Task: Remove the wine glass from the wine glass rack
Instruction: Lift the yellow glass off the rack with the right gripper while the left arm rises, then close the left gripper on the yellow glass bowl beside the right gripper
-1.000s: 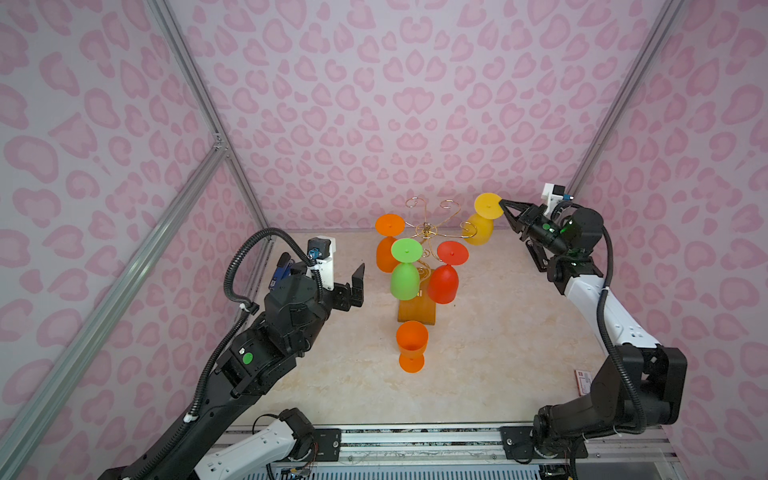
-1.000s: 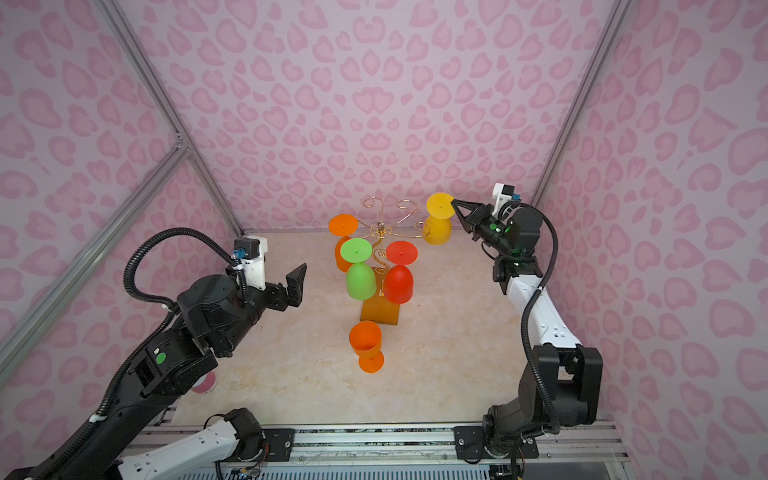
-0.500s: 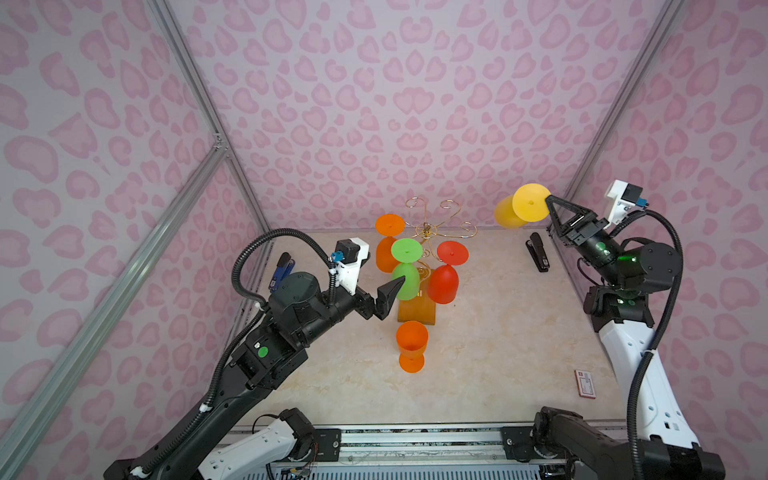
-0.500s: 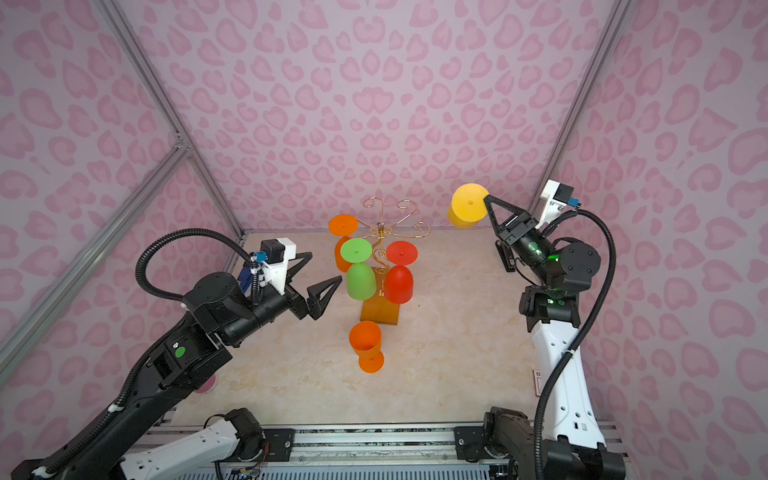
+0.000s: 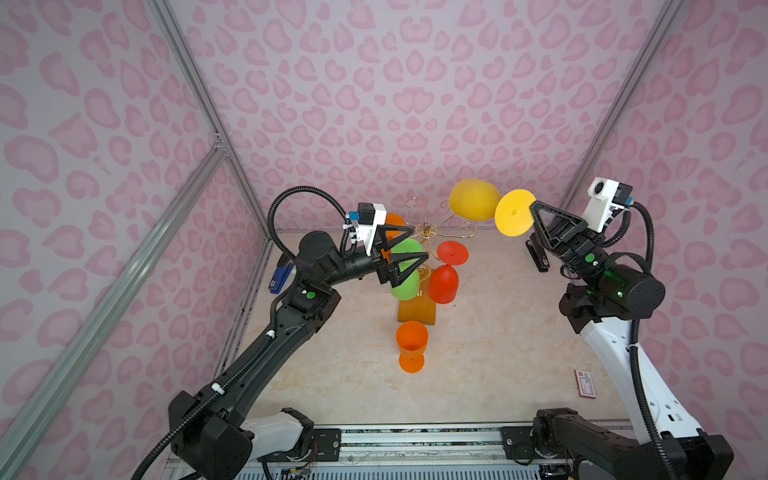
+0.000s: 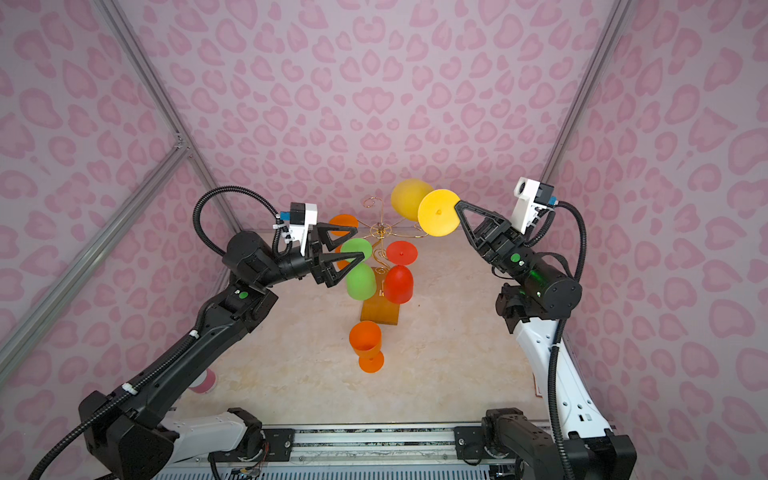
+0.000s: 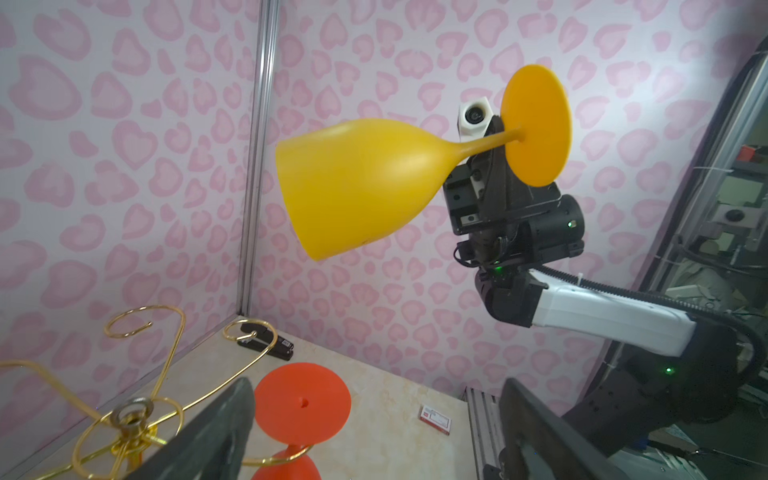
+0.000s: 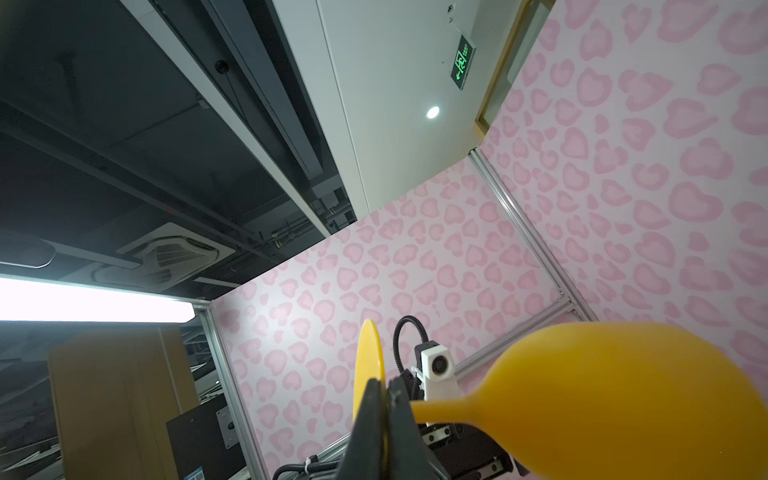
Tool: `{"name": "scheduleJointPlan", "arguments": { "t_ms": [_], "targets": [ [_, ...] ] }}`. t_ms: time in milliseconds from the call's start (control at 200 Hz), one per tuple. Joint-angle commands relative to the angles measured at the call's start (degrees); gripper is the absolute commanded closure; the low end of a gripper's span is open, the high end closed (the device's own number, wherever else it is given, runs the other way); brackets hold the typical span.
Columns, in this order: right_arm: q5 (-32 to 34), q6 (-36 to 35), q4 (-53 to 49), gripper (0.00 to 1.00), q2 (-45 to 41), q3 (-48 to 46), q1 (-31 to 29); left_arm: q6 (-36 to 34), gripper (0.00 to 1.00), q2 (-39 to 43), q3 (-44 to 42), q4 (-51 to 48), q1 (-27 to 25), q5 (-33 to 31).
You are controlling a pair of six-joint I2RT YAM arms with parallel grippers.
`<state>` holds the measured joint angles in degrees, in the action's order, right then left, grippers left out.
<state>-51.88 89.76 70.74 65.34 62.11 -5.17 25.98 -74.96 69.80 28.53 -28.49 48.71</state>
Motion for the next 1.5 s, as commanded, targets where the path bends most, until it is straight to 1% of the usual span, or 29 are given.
{"name": "scheduleJointPlan", "arguments": {
  "t_ms": [0, 345, 610, 635, 765, 870, 955, 1005, 1125, 1175, 1250, 1280, 1300, 1320, 1495],
  "targets": [
    [0.71, 2.52, 7.39, 1.0, 1.06, -0.7, -1.21, 5.81, 0.07, -1.98, 1.77, 10.77, 0.32, 5.29],
    [3.05, 10.21, 18.51, 1.0, 6.28, -0.65, -3.49, 11.96, 0.11, -9.08, 5.29, 17.93, 0.54, 6.82],
    [2.49, 9.82, 18.63, 1.0, 7.51, -1.47, -5.01, 12.72, 0.11, -12.63, 6.93, 19.03, 1.01, 6.21],
    [2.57, 9.78, 18.57, 1.0, 7.71, -1.51, -5.28, 13.06, 0.11, -13.03, 8.74, 19.44, 1.06, 6.18],
    [2.56, 9.47, 18.64, 1.0, 8.24, -1.42, -6.65, 14.91, 0.11, -14.97, 10.37, 21.78, 1.07, 6.33],
    [2.57, 9.38, 18.63, 1.0, 8.36, -1.55, -6.86, 17.92, 0.18, -16.29, 11.4, 25.25, 1.07, 7.05],
    [2.71, 9.39, 18.59, 1.0, 8.53, -1.82, -6.87, 20.33, 0.26, -16.87, 11.59, 28.2, 1.07, 7.49],
    [2.7, 9.31, 18.62, 1.0, 8.64, -1.95, -6.83, 21.03, 0.32, -16.98, 11.42, 29.29, 1.07, 7.84],
    [2.53, 9.25, 18.6, 1.0, 8.84, -1.82, -6.81, 22.31, 0.52, -16.98, 10.72, 30.93, 1.07, 8.05],
    [2.47, 9.3, 18.65, 1.0, 9.08, -1.82, -6.77, 22.84, 0.58, -17.02, 10.46, 31.63, 1.07, 8.14],
    [2.43, 9.3, 18.59, 1.0, 9.33, -2.01, -6.69, 24.01, 0.62, -17.02, 10.44, 32.84, 1.06, 8.68],
    [2.53, 9.3, 18.56, 1.0, 9.41, -2.07, -6.54, 24.47, 0.63, -17.12, 10.36, 33.37, 1.07, 8.84],
    [2.51, 9.29, 18.71, 1.0, 9.57, -2.1, -6.44, 24.68, 0.67, -17.08, 10.36, 33.63, 1.07, 8.94],
    [2.48, 9.27, 18.57, 1.0, 9.69, -2.2, -6.43, 25.07, 0.69, -17.06, 10.38, 34.04, 1.07, 9.04],
    [2.1, 9.73, 18.57, 1.0, 10.95, -2.35, -6.26, 27.66, 0.77, -17.16, 10.44, 36.87, 1.07, 10.25]
  ]
}}
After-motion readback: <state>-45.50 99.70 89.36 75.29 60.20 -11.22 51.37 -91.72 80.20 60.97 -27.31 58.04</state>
